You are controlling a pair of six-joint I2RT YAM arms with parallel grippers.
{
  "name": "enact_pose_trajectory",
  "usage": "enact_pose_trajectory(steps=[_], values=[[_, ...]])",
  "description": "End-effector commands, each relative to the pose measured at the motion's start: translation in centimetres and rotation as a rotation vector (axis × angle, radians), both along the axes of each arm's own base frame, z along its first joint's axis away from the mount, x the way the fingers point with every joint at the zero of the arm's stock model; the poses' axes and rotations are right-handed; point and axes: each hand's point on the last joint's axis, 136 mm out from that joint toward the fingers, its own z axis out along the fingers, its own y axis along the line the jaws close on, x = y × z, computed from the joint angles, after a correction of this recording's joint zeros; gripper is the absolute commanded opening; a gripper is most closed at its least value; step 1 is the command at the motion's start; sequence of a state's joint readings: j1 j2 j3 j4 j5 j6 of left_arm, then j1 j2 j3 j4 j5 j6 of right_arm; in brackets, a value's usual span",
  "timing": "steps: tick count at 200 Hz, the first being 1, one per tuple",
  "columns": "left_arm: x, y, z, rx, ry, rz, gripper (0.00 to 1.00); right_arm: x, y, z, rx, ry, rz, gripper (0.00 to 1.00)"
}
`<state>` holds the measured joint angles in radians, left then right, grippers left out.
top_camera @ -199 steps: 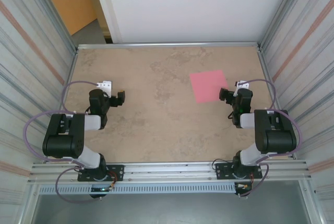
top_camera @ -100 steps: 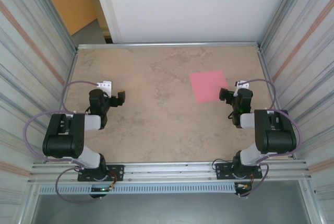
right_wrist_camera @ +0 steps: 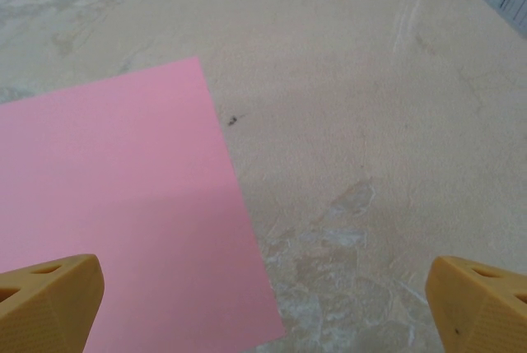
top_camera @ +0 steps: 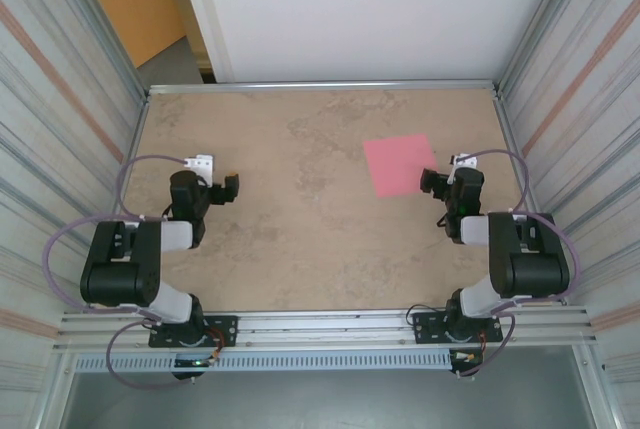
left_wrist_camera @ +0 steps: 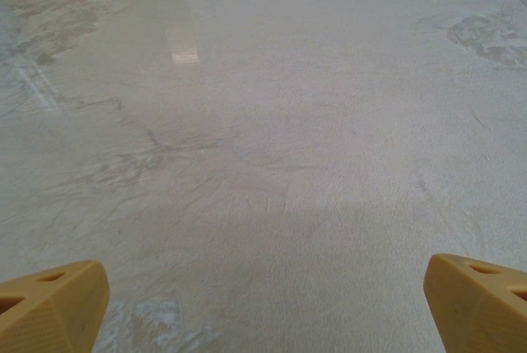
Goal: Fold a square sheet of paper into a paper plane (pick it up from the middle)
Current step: Move the square sheet of paper to the center of the table.
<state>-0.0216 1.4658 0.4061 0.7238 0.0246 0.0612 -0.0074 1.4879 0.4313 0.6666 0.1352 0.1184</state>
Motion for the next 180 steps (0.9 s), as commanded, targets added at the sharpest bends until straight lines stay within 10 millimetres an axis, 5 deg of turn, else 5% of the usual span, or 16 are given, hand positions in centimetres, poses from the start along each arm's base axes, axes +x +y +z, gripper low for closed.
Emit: enact_pose_trajectory(steps=[1,42,71,117,180], values=[[0.1,1.0,2.7,-0.011,-0.008,0.061,0.99,1.0,-0.2,4.6,-0.045,0.0,-0.026,0.99],[-1.0,-0.4,6.4,-0.152,0.072,0.089,0.99,1.6,0.6,9.1,0.107,0.097,-0.063,0.99],[-1.9,-2.6,8.1,-0.372,0.176,0.089,0.99,2.5,2.7,9.0,0.263,0.217,-0.032,0.99],[-2.2,-9.1,6.7,-0.63,0.432,-0.114,0.99,4.8,6.1,5.1,0.564,0.451,0.036,0.99],[-1.6,-17.1,3.3,-0.672,0.609,-0.199,0.96,7.8,7.7,-1.4,0.669,0.665,0.014,0.73]])
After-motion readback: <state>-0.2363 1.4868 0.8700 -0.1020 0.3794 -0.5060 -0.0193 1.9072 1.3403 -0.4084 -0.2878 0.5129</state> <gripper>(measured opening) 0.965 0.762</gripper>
